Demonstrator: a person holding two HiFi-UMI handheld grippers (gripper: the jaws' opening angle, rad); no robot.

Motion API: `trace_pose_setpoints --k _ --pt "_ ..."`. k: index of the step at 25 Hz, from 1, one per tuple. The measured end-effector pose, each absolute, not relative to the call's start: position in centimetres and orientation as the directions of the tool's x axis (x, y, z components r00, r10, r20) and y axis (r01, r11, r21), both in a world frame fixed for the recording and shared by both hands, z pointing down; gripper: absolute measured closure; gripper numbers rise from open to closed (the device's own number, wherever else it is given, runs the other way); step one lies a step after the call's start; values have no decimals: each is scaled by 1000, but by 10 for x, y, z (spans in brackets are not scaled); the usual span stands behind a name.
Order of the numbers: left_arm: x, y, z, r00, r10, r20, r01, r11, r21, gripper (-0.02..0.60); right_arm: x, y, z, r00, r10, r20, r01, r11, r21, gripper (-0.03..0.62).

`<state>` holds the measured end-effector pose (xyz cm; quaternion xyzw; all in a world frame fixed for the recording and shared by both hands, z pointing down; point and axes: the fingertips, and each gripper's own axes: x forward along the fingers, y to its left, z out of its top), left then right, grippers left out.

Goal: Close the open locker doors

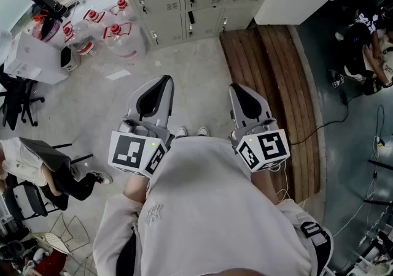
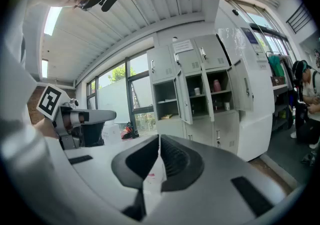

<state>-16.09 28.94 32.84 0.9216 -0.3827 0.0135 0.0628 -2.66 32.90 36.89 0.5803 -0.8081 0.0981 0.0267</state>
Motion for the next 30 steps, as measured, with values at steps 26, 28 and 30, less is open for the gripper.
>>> trace_pose_setpoints --k 26,28,30 --pt "-114 329 327 722 -691 41 -692 -717 86 574 14 371 365 -344 -934 95 -936 333 -112 576" --pt "-111 334 329 726 -686 49 -688 -721 86 574 15 376 364 -342 -936 86 -936 332 -113 576" --pt "-109 337 328 736 -675 48 -676 -731 88 574 16 381 365 -327 -941 87 -942 317 -112 576"
